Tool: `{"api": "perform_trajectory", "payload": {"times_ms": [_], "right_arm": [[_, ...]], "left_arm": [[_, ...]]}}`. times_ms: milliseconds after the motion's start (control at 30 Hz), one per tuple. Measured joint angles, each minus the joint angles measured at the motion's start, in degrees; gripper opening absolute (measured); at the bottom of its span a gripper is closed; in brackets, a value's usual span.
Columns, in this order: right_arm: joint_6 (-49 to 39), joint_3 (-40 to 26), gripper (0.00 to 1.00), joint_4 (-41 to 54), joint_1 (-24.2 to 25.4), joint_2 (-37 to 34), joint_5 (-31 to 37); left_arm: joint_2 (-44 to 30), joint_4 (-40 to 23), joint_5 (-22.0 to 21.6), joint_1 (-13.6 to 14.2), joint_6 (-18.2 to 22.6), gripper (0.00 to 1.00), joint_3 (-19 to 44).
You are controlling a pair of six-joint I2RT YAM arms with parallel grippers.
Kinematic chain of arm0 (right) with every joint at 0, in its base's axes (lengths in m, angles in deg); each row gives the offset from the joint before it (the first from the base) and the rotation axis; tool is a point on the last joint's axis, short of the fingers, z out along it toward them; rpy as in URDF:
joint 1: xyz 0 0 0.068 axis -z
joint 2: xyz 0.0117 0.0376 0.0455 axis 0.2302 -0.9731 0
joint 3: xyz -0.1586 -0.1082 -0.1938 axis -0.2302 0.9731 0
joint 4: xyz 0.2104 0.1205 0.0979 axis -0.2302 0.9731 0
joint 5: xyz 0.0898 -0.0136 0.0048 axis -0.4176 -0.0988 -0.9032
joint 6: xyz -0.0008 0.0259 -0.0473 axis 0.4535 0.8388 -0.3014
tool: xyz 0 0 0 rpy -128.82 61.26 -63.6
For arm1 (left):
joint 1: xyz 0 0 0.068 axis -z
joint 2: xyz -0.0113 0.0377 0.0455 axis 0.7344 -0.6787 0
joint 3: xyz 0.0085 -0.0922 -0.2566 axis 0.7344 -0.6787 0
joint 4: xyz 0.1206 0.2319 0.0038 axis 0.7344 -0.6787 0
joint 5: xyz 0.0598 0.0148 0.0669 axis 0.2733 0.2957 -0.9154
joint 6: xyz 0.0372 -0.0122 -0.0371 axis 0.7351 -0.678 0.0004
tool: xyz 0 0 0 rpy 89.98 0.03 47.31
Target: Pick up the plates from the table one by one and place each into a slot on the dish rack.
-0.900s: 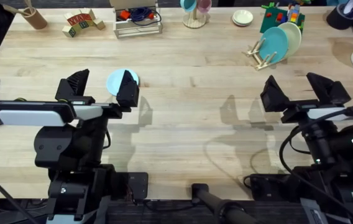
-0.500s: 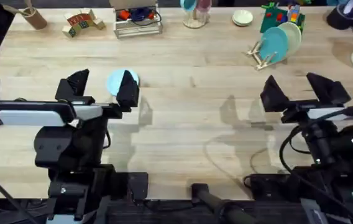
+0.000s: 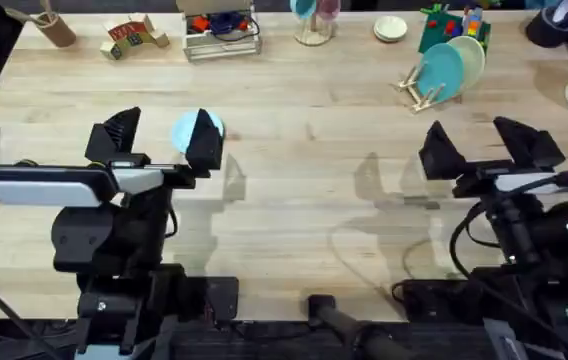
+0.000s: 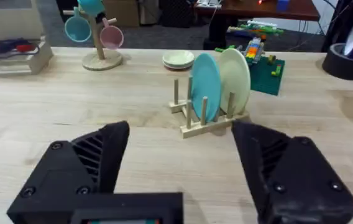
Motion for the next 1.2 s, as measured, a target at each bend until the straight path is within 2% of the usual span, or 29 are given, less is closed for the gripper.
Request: {"api": "perform_trajectory", "payload": {"times_ms": [167,267,533,667,900,1200], "right_arm": [[0.0,-1.1,0.993,1.8,0.0,0.0,0.0],[0.0,-4.7,0.993,5.0,0.0,-0.1,0.0],[-2.1,-22.0,0.993,20.1,0.0,-0.4,0.2],[-2.6,-30.6,0.993,26.2,0.0,-3.4,0.2],[-3.0,-45.2,0.994,36.8,0.0,-14.3,0.2],[-3.0,-64.2,0.992,51.5,0.0,-30.8,0.2]], "left_arm": [[0.0,-2.4,0.8,0.0,0.0,0.993,1.4],[0.0,-6.2,1.2,0.0,0.0,0.992,5.6],[-0.1,-16.1,0.6,0.0,0.0,0.993,22.0],[-2.7,-23.1,-0.5,0.0,0.0,0.992,31.4],[-15.0,-40.9,-0.9,0.0,-0.2,0.993,51.0],[-35.4,-64.0,-0.9,0.0,-2.2,0.993,76.1]]}}
